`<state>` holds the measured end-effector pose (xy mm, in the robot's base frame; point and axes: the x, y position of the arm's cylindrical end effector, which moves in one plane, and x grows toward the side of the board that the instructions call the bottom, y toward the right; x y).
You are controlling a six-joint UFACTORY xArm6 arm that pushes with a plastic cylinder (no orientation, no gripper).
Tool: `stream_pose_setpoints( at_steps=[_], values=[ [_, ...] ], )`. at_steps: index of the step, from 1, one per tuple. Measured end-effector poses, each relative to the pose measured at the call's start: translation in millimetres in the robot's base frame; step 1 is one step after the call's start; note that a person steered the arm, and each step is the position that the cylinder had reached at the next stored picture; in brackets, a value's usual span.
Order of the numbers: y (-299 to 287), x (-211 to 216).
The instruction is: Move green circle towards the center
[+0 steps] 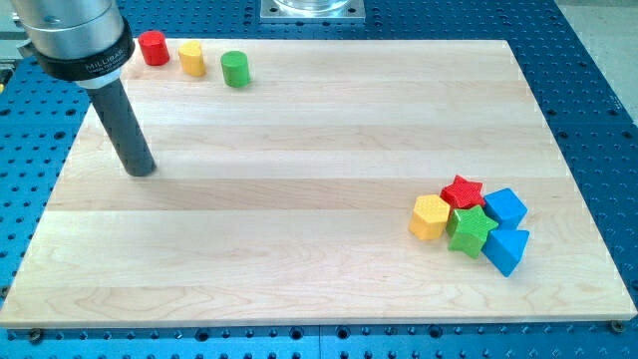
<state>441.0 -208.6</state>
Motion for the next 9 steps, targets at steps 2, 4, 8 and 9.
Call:
stream_pose_setpoints(
  at_steps=[2,4,8,9],
  values=[
    [-77.6,-80.7],
    [-68.8,-222.7],
    [139.1,-176.1],
    [195.0,-115.7]
  ],
)
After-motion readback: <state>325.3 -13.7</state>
